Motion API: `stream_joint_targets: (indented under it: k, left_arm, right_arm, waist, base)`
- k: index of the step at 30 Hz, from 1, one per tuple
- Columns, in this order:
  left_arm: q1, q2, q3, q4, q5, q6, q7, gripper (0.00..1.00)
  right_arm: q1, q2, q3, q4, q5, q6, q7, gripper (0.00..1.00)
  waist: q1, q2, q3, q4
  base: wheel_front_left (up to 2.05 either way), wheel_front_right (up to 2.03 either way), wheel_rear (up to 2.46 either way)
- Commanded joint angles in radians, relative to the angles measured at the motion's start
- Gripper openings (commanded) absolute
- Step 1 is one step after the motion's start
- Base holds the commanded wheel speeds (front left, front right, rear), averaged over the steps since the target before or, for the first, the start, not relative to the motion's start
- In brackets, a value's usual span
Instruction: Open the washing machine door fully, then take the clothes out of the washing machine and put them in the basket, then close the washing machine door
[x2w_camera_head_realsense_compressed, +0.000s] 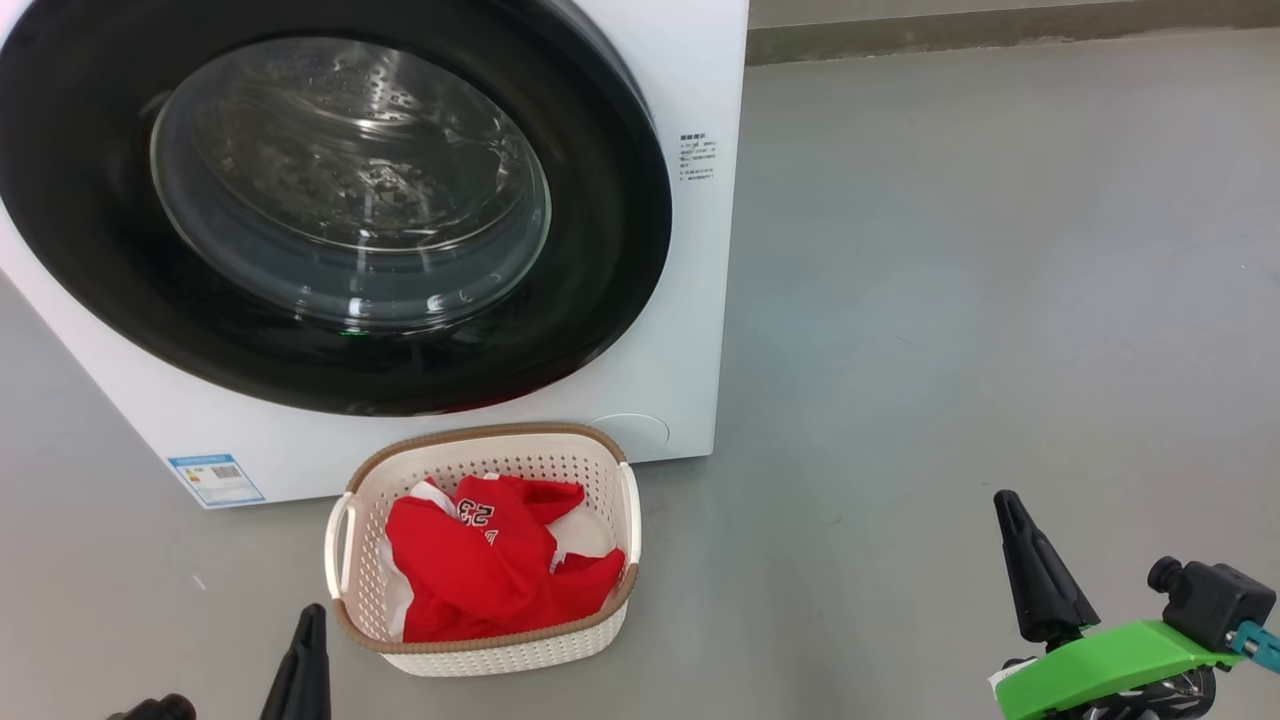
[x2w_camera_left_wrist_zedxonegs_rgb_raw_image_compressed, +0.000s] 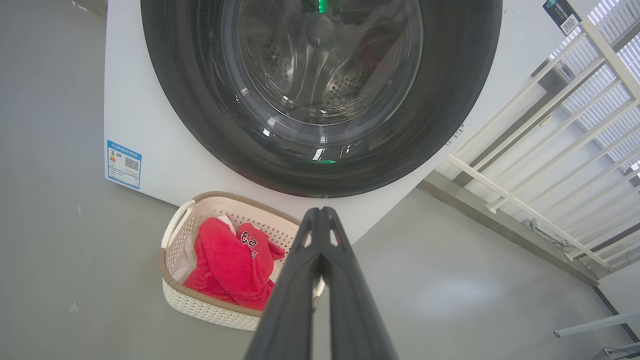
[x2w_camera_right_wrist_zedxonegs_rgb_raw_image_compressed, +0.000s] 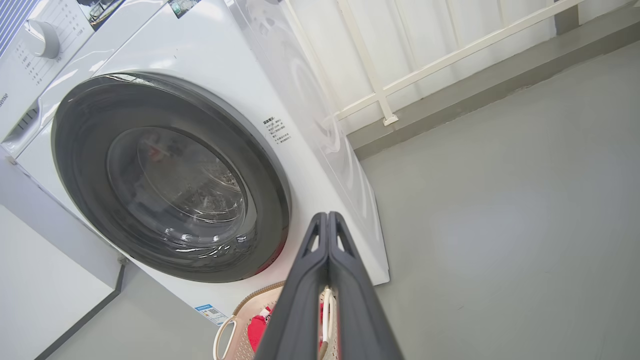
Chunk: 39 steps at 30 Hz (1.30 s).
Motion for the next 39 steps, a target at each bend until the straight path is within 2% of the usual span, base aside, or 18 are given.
stream_joint_targets:
  k: [1,39]
  left_arm:
    - [-0.042,0.008,0.021,-0.017,-0.026,-0.013,0.004,0.00]
    - [-0.107,-0.007,0.067,0.054,-0.432,-0.083,0.101,0.00]
  right_arm:
    - [-0.052,-0.013,0.003,-0.021,0.030,-0.001,0.006,0.00]
    - [-0.080,-0.020,-0.038,0.006,0.459,-0.002,0.112,0.00]
  waist:
    - [-0.0001,0.0000,0.000,0.001]
    - [-0.0001,0.0000,0.002,0.026]
  base:
    - [0.00,0.00,0.00]
    - [0.00,0.00,0.00]
